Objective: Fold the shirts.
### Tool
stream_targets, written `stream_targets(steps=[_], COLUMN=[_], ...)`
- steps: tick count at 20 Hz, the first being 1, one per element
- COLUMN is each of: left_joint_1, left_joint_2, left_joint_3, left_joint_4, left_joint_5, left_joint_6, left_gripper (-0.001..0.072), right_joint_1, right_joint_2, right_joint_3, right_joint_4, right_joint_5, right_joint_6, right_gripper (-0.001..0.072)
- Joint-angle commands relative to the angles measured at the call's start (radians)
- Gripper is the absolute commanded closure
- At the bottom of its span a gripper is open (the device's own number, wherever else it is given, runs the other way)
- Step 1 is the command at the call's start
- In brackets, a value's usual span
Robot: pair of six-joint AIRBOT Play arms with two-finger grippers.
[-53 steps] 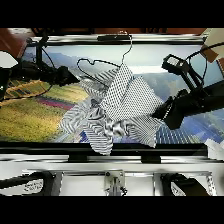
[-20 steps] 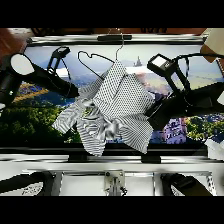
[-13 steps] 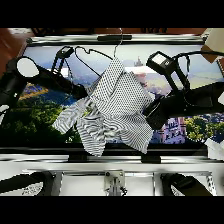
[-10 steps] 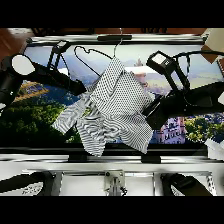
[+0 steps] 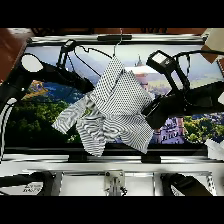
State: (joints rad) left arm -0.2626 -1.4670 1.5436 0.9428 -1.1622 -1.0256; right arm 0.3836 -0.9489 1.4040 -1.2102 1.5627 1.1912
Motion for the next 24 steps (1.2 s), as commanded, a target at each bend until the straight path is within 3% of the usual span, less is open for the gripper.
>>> stream_targets(steps=[1, 5, 11, 16, 24], left_joint_1=[0.001, 0.035, 0.163, 0.118, 0.087], left_joint_2=[-0.040, -0.047, -0.047, -0.078, -0.181], left_joint_3=[0.001, 0.006, 0.061, 0.061, 0.061], left_joint_4=[-0.080, -0.145, -0.420, -0.266, -0.370], left_joint_5=[-0.059, -0.087, -0.275, -0.279, -0.281], left_joint_6=[0.076, 0.102, 0.122, 0.168, 0.297], left_gripper=[0.0035, 0.0035, 0.0041, 0.0041, 0.0040], right_joint_1=[0.001, 0.001, 0.001, 0.001, 0.001], right_joint_2=[-0.001, -0.001, -0.001, -0.001, -0.001], right_joint_3=[0.001, 0.001, 0.001, 0.001, 0.001], right_joint_4=[-0.002, -0.003, -0.004, 0.006, 0.008], right_joint_5=[-0.001, -0.001, -0.002, -0.003, -0.005], right_joint_6=[0.000, 0.000, 0.000, 0.001, 0.002], right_gripper=[0.0652, 0.0652, 0.0652, 0.0652, 0.0652])
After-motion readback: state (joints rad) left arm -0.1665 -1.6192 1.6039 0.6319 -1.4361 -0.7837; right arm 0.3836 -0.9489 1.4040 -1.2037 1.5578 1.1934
